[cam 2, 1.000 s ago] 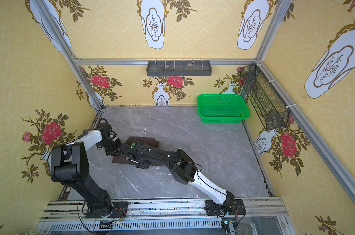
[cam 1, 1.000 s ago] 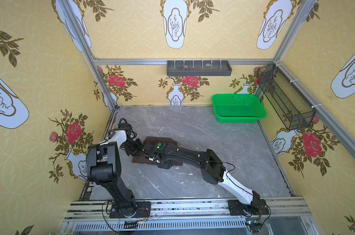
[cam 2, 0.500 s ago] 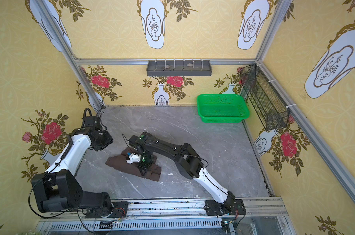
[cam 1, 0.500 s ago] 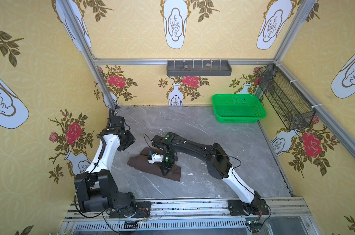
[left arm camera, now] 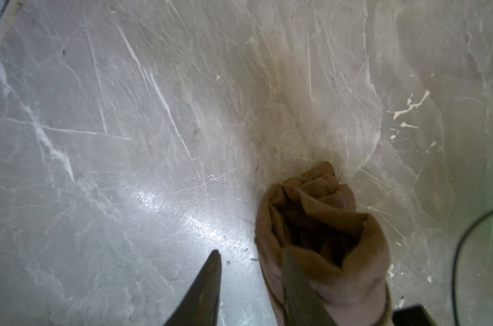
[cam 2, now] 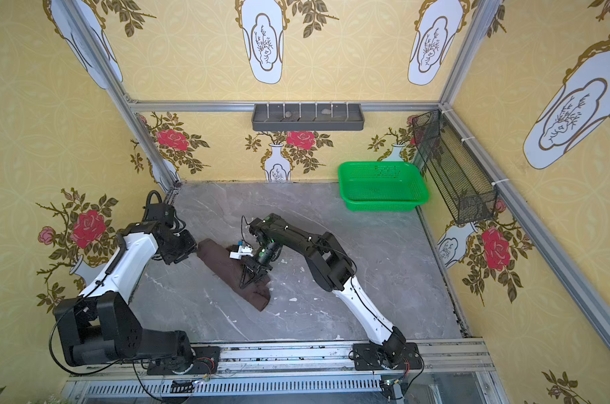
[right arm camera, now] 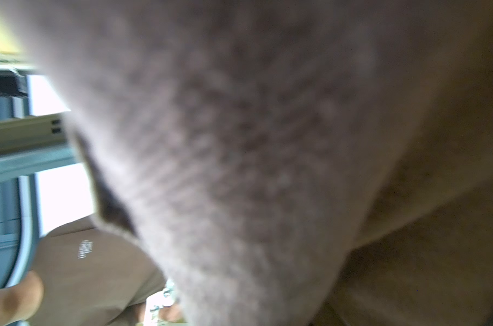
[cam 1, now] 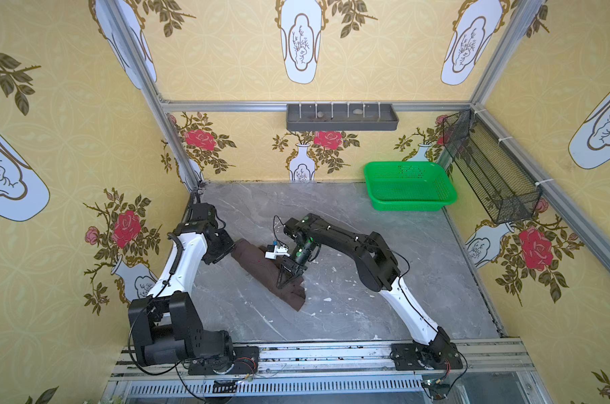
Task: Roll up the long pants
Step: Roll the long pant at the center of the board.
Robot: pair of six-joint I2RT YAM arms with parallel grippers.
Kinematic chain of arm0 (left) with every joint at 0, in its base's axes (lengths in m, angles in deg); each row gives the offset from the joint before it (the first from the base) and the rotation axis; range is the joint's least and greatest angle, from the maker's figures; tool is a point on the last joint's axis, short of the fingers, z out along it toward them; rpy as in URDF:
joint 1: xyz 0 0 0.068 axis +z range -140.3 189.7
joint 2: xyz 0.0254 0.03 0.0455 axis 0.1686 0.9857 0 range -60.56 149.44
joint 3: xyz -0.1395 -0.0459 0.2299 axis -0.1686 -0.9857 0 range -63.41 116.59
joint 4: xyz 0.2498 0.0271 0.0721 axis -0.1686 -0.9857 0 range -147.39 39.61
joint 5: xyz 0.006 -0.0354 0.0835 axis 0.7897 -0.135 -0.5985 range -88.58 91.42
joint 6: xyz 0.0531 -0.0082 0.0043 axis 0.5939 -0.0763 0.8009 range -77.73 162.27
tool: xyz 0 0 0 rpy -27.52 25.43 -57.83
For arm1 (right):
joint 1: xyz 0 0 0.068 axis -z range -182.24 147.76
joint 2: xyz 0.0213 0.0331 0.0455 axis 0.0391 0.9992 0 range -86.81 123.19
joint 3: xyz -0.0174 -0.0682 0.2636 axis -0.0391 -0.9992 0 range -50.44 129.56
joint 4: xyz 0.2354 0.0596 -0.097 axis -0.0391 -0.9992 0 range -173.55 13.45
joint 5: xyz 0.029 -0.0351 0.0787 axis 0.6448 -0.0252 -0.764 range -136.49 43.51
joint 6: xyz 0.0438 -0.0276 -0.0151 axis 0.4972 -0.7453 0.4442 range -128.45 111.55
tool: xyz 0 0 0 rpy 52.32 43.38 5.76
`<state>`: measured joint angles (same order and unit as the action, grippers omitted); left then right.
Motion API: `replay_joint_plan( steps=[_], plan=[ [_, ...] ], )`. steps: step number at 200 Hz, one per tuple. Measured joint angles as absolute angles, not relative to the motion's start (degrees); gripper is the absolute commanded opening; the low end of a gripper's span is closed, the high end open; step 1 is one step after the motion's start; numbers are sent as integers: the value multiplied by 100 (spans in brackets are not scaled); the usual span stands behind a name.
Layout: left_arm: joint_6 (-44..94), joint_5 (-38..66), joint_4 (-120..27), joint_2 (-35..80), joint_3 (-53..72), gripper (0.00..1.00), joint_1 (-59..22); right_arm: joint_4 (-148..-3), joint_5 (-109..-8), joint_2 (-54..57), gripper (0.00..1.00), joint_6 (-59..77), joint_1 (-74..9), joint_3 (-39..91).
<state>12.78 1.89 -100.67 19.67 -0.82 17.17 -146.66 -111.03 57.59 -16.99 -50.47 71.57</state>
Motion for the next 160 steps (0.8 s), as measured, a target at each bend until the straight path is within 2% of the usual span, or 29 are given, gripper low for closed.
replay_joint_plan(
  steps=[59, 102, 160],
  plan=[
    [1264, 546, -10102, 1967, -82, 37, 1428, -14697, -11660, 6091, 2, -1760, -4765, 7070],
    [1201, 762, -10078, 2035, -58, 37, 1260, -14694, -11660, 6133, 2, -1766, -4404, 7090],
    [967, 981, -9885, 2308, 274, 37, 891, -14638, -11680, 6233, 1, -1764, -4452, 7112]
  ],
)
